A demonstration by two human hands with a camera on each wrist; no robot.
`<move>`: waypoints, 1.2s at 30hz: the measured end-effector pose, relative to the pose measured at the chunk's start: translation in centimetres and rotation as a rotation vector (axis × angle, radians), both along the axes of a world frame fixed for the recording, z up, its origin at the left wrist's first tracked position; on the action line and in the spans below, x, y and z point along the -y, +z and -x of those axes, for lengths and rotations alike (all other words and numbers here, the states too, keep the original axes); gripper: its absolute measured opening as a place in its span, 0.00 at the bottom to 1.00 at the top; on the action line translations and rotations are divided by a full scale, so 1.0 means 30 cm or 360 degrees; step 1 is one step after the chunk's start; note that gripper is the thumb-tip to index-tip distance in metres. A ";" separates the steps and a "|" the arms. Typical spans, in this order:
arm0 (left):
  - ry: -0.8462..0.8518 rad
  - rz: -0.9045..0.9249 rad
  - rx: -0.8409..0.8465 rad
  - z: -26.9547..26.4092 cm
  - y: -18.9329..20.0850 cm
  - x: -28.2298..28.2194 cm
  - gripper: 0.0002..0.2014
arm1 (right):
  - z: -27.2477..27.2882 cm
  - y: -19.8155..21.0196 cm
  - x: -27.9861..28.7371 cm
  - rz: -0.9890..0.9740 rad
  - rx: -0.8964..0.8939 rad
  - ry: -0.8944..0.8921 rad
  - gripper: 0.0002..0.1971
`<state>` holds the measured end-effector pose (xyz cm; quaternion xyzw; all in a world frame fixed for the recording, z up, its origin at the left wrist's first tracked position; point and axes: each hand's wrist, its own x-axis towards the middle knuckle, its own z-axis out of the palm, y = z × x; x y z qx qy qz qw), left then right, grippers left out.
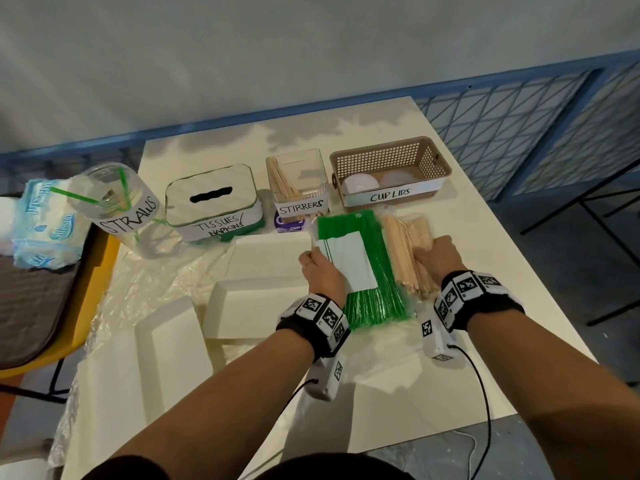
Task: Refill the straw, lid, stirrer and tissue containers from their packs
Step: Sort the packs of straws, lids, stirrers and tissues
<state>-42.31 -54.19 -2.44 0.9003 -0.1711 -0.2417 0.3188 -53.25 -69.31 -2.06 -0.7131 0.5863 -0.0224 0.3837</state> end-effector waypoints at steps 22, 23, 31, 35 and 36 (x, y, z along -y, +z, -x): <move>0.0924 0.1196 0.0046 -0.514 0.518 -0.672 0.18 | -0.569 0.508 -0.795 -0.0236 0.1353 0.0885 0.18; 0.0972 0.1171 0.0123 -0.591 0.539 -0.752 0.18 | -0.627 0.519 -0.862 -0.0298 0.1376 0.0922 0.18; 0.1177 0.0435 0.0180 -1.167 0.482 -1.211 0.31 | -1.210 0.456 -1.289 -0.0481 0.1187 0.0901 0.23; 0.1184 0.0224 -0.0068 -1.371 0.349 -1.329 0.30 | -1.478 0.336 -1.391 -0.0398 0.0830 0.0811 0.31; 0.1186 0.0197 -0.0122 -1.409 0.316 -1.347 0.29 | -1.528 0.304 -1.403 -0.0346 0.0723 0.0794 0.33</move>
